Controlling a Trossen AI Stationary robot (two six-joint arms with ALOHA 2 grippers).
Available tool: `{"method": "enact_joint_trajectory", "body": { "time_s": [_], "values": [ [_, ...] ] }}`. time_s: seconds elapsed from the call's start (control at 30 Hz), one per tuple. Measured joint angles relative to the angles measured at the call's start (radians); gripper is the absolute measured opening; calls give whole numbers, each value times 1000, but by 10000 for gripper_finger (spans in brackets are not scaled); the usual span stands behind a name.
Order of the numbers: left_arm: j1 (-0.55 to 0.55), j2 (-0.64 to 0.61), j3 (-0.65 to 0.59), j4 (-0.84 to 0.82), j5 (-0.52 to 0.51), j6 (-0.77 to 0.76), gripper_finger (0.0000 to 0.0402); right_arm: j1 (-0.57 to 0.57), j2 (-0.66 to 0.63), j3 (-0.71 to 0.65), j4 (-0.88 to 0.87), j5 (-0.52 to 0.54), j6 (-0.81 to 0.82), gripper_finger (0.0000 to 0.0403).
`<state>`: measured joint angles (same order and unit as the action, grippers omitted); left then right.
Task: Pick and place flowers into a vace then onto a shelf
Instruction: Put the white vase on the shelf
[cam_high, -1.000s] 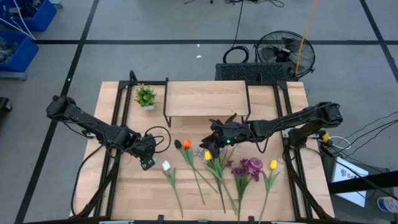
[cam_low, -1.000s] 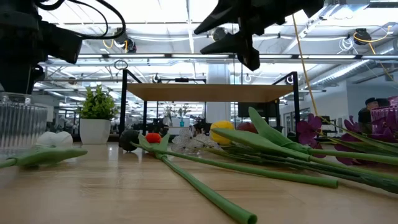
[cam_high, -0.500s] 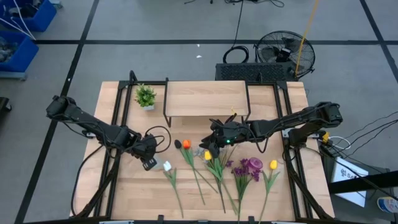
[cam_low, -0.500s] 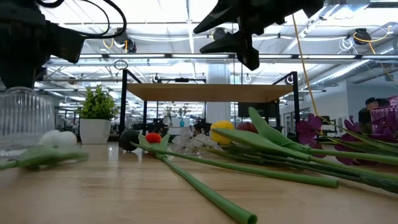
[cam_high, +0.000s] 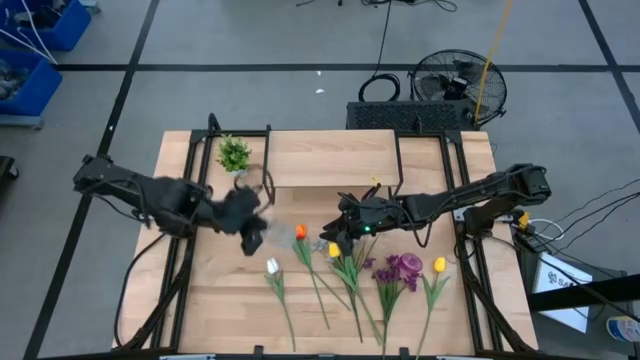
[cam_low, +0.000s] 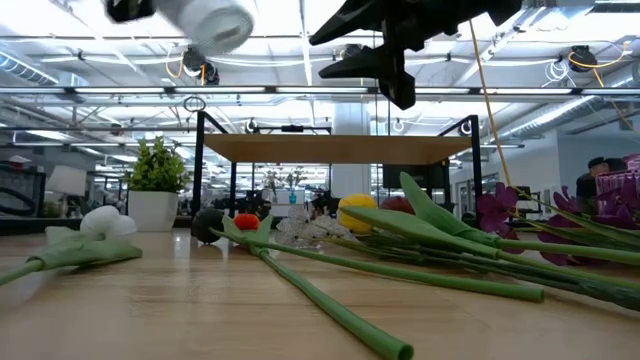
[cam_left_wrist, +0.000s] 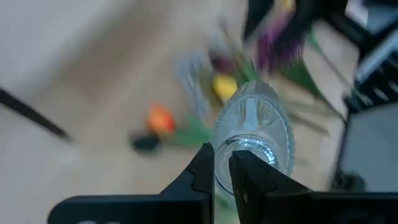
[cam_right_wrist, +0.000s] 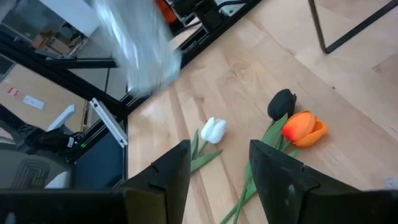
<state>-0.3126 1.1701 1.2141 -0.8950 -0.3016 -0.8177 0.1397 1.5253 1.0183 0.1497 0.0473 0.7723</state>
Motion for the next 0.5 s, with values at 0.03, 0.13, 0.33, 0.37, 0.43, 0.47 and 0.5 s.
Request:
{"method": "enact_joint_trajectory", "body": {
  "time_s": [0.03, 0.13, 0.33, 0.37, 0.43, 0.47, 0.5],
  "values": [
    [20, 5, 39, -12, -39, 50, 31, 2, 0, 0, 0, 0, 0, 155],
    [89, 28, 147, -39, -146, 227, 31, 6, 0, 0, 0, 0, -3, 155],
    [263, 149, 318, -54, -171, 731, 31, 6, 0, 0, -3, 0, -24, 155],
    [287, 178, 345, -62, -171, 817, 31, 6, 0, 0, -3, 0, -31, 155],
    [333, 239, 404, -108, -170, 953, 31, 6, 0, 0, -3, 0, -33, 155],
    [356, 268, 434, -140, -163, 998, 31, 6, 0, 0, -4, 0, -33, 155],
    [380, 299, 468, -177, -144, 1031, 31, 6, 0, 0, -4, 0, -33, 155]
  ]
}}
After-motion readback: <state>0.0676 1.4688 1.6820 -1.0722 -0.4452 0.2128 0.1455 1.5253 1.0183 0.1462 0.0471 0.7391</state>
